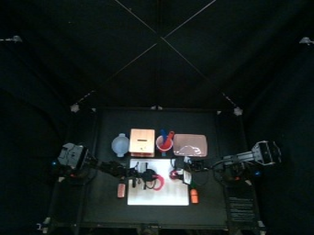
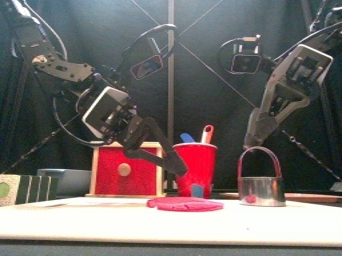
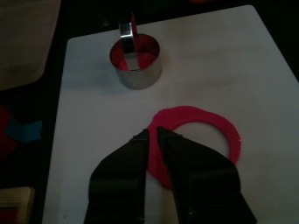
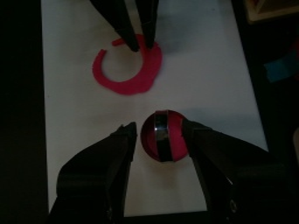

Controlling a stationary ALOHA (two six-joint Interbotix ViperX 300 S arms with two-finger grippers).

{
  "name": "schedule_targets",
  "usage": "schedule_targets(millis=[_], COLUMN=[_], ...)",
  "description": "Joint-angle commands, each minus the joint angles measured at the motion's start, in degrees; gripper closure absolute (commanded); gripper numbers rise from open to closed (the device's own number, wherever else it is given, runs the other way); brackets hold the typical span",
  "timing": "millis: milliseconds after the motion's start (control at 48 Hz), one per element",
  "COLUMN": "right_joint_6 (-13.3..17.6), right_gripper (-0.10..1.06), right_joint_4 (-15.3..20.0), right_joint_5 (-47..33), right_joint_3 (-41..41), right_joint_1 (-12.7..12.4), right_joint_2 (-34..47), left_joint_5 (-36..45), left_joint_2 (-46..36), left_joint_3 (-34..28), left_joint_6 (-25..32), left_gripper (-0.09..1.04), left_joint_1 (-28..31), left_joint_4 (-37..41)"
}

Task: Get the cutter from the drawer then cut the dough then place the extra dough in the bowl
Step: Place the extra dough in the bowl

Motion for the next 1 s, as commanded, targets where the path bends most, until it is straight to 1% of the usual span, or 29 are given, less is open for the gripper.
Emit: schedule_targets(millis=[21, 125, 229, 646, 833, 1000], right_joint_6=[0.0, 0.0, 0.0, 0.0, 0.0, 0.0], right_gripper=[0.15, 0.15, 0.15, 0.15, 0.15, 0.15], right_joint_4=[-0.1, 0.1, -0.3, 0.1, 0.2, 0.2], right_joint_5=[-0.4, -0.5, -0.7, -0.7, -0.7, -0.6], right_joint_3=[-1.3, -1.4, -1.3, -1.1, -1.0, -0.9], right_joint_1=[-0.2, -0.2, -0.2, -0.2, -0.2, -0.2], right_joint_2=[-1.6, -1.6, -1.6, -1.6, -1.6, -1.6], left_joint_5=[1.8, 4.8, 8.0, 18.3, 21.0, 26.0], left_joint_2=[-0.8, -0.7, -0.4, 2.6, 2.6, 2.6], left_joint_3=[-1.9, -2.7, -4.0, -9.7, -10.9, -11.3], left_joint_6=[1.0, 2.3, 2.9, 3.3, 3.3, 3.1], left_gripper=[0.22, 0.14, 0.1, 0.1, 0.1, 0.11], left_joint_1=[0.6, 1.0, 1.5, 4.7, 5.3, 5.3], left_joint_4=[1.8, 3.7, 5.6, 6.2, 6.9, 7.6])
